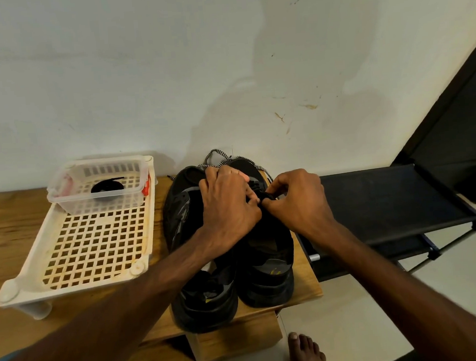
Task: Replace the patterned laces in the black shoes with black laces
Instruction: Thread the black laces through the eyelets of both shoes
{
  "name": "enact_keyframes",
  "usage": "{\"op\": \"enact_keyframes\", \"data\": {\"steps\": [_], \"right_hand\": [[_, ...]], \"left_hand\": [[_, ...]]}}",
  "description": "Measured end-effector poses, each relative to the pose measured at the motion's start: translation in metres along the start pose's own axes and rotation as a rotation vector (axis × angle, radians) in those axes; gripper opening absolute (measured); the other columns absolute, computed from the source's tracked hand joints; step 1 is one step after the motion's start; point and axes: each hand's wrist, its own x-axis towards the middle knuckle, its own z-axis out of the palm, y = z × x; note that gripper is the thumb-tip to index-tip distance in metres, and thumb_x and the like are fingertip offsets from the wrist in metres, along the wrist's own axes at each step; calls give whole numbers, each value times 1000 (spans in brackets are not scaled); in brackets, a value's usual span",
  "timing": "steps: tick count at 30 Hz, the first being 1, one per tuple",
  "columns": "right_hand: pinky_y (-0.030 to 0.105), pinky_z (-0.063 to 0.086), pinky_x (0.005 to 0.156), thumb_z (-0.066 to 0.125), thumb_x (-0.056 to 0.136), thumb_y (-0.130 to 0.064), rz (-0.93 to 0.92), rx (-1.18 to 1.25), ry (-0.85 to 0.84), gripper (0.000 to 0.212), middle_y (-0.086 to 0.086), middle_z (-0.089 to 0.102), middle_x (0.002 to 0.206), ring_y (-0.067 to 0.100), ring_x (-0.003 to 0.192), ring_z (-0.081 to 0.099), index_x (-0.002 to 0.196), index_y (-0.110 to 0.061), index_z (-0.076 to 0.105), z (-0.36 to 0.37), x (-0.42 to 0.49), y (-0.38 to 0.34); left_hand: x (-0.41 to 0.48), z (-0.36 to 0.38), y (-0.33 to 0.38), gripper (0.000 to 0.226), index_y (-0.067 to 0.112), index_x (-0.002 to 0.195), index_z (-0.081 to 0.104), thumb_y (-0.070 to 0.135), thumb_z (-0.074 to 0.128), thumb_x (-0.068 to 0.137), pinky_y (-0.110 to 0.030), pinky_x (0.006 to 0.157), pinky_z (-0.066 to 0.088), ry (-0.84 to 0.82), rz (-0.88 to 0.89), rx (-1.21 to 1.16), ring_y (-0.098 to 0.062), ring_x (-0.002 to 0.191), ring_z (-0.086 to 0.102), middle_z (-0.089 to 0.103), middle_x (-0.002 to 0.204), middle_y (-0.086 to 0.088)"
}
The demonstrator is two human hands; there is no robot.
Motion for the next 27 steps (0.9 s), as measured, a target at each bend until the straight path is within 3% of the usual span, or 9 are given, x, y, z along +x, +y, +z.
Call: {"op": "enact_keyframes", "data": {"steps": [2,5,11,15,21,27], "right_hand": [[13,49,65,84,81,-26,-16,-15,2,16,-5,73,87,5,75,66,95,-18,78,1,-1,1],[22,58,72,82,83,-23,-53,-33,-6,16,-3,74,90,9,79,69,97,-16,78,2,-2,1],[25,60,72,81,83,-23,-74,-37,-13,15,-3,74,89,9,78,69,96,-17,77,2,-2,1],[23,58,71,80,85,-22,-88,-32,-17,14,-3,75,90,9,80,69,98,-17,78,1,-3,2],[31,63,79,80,84,-23,-126,-7,-39,22,-3,77,95,9,83,72,104,-14,80,-2,-3,4],[36,64,76,80,81,-23,-117,-14,-76,20,-7,76,92,6,78,71,101,-19,79,-5,-4,5]], "left_hand": [[0,0,2,9,25,87,78,23,75,79,-32,98,26,-13,-8,12,-20,128,36,57,126,5],[1,1,4,15,21,95,77,23,73,81,-35,101,29,-23,-23,46,-22,127,37,57,126,2],[2,3,5,13,19,93,75,24,69,83,-37,100,33,-12,-13,95,-24,125,38,56,122,0],[2,4,2,13,20,94,75,22,69,83,-36,101,34,-1,7,62,-24,127,38,57,124,1],[3,6,2,15,21,99,75,21,72,85,-34,101,36,15,3,31,-22,126,39,57,125,3],[3,6,1,17,20,100,76,20,75,83,-34,103,37,17,-9,20,-22,128,39,57,126,3]]}}
